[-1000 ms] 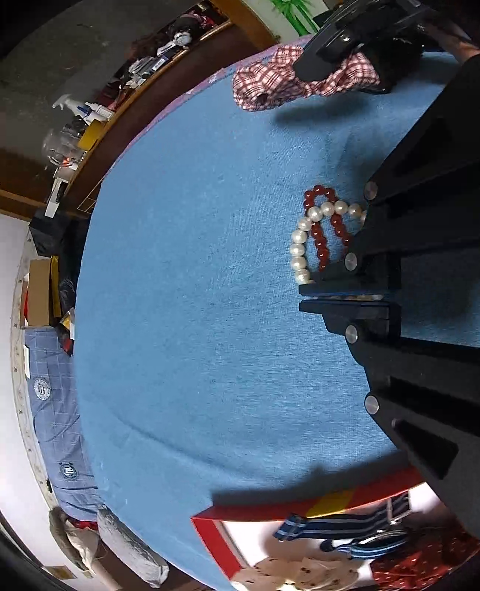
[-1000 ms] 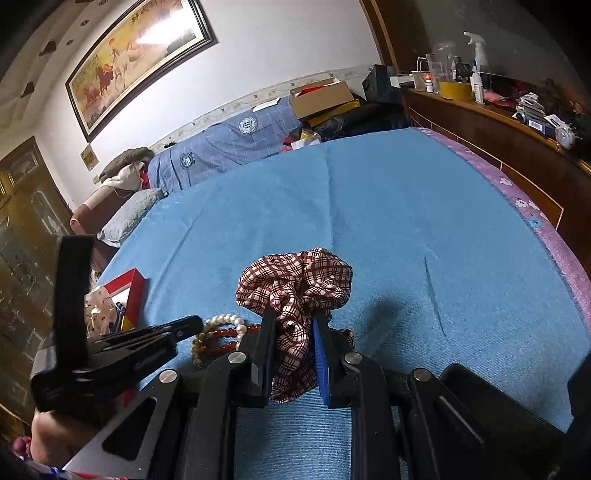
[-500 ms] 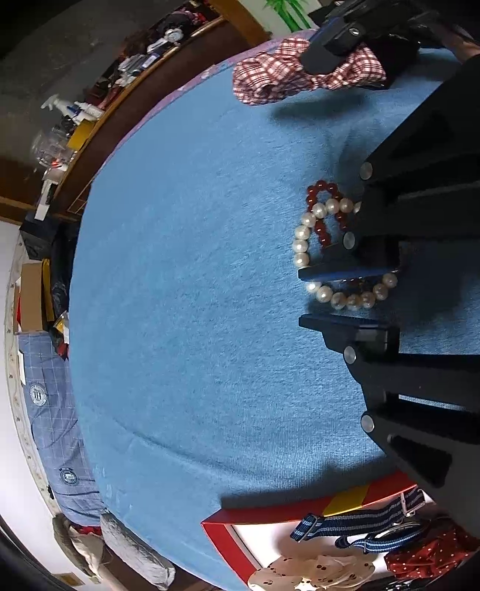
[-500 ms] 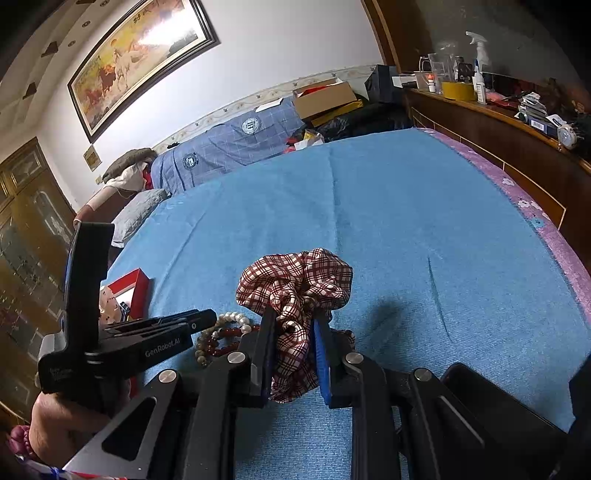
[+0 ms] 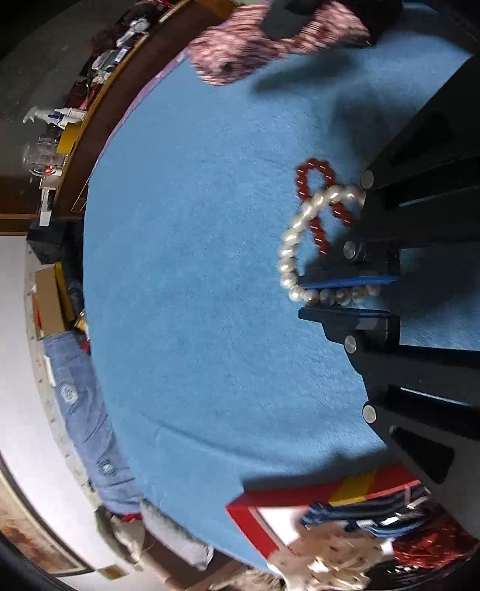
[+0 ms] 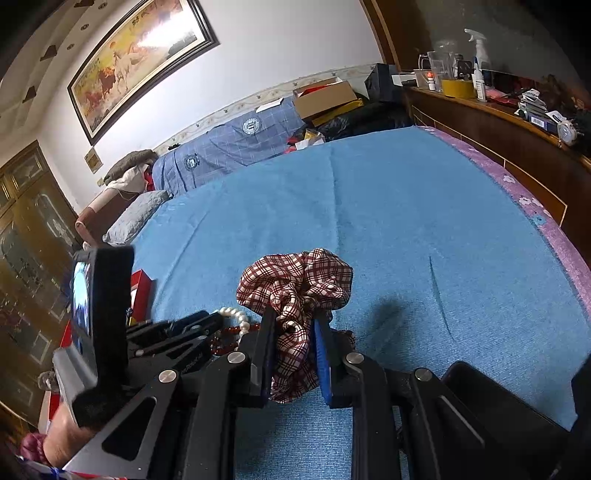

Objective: Organize jewelry

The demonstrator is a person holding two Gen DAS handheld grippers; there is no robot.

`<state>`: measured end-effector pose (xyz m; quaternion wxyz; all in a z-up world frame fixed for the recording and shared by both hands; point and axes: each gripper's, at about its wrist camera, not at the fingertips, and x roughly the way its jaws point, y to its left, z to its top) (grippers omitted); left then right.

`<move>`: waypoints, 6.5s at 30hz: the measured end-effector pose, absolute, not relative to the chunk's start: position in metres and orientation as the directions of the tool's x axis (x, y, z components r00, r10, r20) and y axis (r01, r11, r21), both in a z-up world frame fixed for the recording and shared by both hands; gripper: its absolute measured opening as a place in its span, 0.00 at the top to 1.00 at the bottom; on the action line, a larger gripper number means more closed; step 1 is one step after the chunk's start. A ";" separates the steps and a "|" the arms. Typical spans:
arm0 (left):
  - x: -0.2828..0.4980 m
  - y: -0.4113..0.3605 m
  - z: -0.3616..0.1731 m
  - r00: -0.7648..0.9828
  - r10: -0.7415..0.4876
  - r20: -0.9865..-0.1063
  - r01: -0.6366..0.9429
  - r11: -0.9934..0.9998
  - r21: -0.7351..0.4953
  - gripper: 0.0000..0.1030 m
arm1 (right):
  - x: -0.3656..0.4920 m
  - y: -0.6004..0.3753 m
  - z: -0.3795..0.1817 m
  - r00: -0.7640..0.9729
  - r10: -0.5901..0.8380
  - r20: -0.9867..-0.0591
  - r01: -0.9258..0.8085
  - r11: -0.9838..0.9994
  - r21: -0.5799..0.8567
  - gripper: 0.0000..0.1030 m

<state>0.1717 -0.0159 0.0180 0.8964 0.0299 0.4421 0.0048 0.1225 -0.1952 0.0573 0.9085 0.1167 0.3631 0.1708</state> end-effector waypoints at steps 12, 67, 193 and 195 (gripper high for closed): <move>0.108 0.009 0.059 0.761 -0.037 -0.648 -0.028 0.995 -0.091 0.92 | 0.119 -0.193 0.058 0.685 0.404 -0.607 -0.242 0.911 0.333 0.79; 0.077 0.001 0.091 0.863 0.081 -0.499 -0.061 0.997 0.057 0.91 | 0.097 -0.162 0.069 0.695 0.450 -0.560 -0.366 0.893 0.263 0.79; -0.181 0.106 0.063 0.645 0.552 -0.529 -0.546 0.817 0.187 0.00 | -0.102 -0.038 0.063 0.667 0.522 -0.532 -0.593 0.804 0.045 0.00; -0.181 0.108 0.063 0.644 0.550 -0.532 -0.548 0.817 0.180 0.00 | -0.103 -0.037 0.063 0.667 0.520 -0.533 -0.594 0.804 0.042 0.00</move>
